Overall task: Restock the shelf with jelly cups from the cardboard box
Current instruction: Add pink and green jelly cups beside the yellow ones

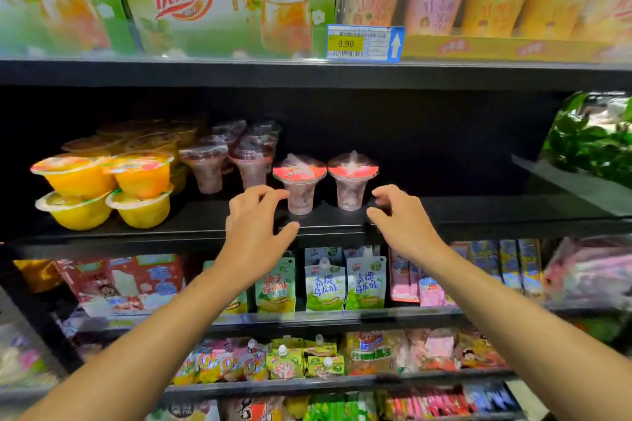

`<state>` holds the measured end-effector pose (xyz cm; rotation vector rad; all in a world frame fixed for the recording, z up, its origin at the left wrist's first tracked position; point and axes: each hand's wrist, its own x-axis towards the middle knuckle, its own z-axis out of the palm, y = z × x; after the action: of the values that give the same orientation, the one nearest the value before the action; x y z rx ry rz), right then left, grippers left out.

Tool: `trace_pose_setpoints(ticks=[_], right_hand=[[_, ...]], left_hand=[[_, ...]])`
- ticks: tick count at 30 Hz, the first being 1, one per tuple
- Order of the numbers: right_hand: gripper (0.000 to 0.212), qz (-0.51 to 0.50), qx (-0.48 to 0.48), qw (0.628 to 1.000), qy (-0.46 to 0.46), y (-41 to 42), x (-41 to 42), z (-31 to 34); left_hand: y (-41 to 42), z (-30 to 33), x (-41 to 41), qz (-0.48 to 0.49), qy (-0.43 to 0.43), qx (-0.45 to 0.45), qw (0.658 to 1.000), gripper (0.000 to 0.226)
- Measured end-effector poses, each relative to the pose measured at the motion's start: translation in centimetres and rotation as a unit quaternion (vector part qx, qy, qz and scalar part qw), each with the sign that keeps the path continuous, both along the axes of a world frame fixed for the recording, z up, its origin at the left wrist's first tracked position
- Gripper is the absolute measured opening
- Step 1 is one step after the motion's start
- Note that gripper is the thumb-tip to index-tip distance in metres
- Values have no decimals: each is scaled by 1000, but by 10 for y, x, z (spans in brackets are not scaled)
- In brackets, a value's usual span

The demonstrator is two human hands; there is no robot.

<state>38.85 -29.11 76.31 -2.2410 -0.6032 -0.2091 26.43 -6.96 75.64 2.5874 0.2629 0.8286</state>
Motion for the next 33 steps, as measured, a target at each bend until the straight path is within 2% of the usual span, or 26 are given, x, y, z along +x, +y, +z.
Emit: trace_pose_setpoints(ticks=[3, 6, 8, 15, 33], right_hand=[[57, -1, -106, 992, -65, 1, -15, -12], [61, 0, -212, 971, -115, 0, -27, -20], [61, -13, -246, 962, -118, 1, -36, -22], [60, -22, -283, 951, -121, 14, -36, -10], [60, 24, -284, 948, -141, 19, 13, -5]], left_hand=[[-1, -7, -5, -11, 63, -1, 998, 55], [-6, -11, -9, -37, 106, 15, 994, 56], [-11, -10, -11, -49, 126, 24, 990, 56], [-16, 0, 4, -40, 145, 41, 988, 60], [-12, 2, 45, 1, 175, 69, 982, 63]])
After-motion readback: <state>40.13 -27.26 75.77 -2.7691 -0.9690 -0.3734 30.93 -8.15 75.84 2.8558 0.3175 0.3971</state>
